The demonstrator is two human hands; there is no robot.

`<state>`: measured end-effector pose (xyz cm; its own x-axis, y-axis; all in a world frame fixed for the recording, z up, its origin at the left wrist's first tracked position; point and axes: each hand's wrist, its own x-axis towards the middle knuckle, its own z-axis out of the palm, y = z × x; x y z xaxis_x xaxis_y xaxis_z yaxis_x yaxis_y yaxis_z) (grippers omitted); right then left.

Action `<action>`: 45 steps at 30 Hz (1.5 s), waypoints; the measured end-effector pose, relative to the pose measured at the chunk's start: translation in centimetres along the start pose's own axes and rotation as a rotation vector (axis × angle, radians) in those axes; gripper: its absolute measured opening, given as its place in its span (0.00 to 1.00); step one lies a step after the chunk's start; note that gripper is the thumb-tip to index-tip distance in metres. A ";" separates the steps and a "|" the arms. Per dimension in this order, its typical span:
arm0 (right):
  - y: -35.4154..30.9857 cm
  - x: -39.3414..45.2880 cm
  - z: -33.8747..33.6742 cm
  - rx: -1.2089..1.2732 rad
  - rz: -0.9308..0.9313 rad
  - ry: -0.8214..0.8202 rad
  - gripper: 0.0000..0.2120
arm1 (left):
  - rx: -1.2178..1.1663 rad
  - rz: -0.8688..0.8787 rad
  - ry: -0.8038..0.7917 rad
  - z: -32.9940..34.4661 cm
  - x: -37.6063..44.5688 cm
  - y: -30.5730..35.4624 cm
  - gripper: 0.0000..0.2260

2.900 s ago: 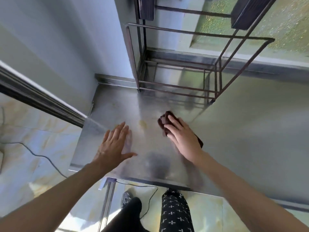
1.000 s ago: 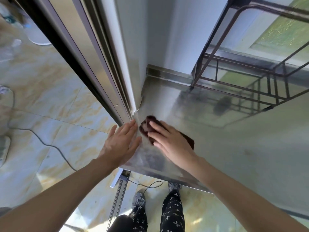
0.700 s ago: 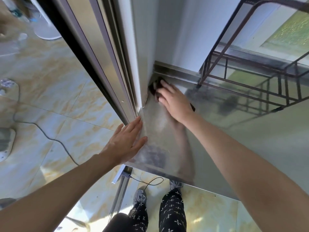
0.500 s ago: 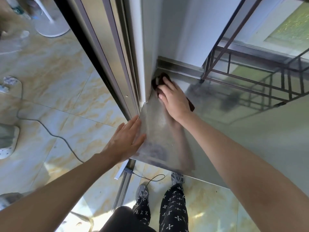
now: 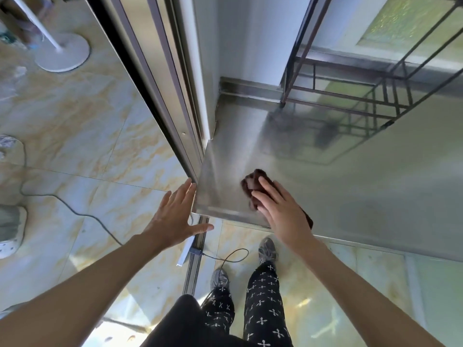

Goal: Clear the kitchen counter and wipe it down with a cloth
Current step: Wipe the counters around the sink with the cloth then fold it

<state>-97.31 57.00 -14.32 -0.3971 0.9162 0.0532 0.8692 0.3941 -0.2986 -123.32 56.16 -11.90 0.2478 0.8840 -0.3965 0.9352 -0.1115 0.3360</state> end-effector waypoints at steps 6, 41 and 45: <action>1.9 -2.3 -0.5 0.019 0.578 0.171 0.15 | 0.041 0.021 0.003 -0.1 -0.6 1.2 0.47; 8.8 -9.9 -3.5 -0.102 0.583 0.127 0.20 | 0.243 0.387 -0.115 1.8 7.7 18.8 0.33; 13.1 -12.5 -5.2 -0.121 0.658 0.070 0.24 | 0.260 0.450 -0.155 2.1 9.0 25.1 0.33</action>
<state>-79.47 51.05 -13.96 0.2432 0.9691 -0.0406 0.9520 -0.2465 -0.1816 -97.08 60.39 -8.84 0.6540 0.6479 -0.3906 0.7552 -0.5896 0.2866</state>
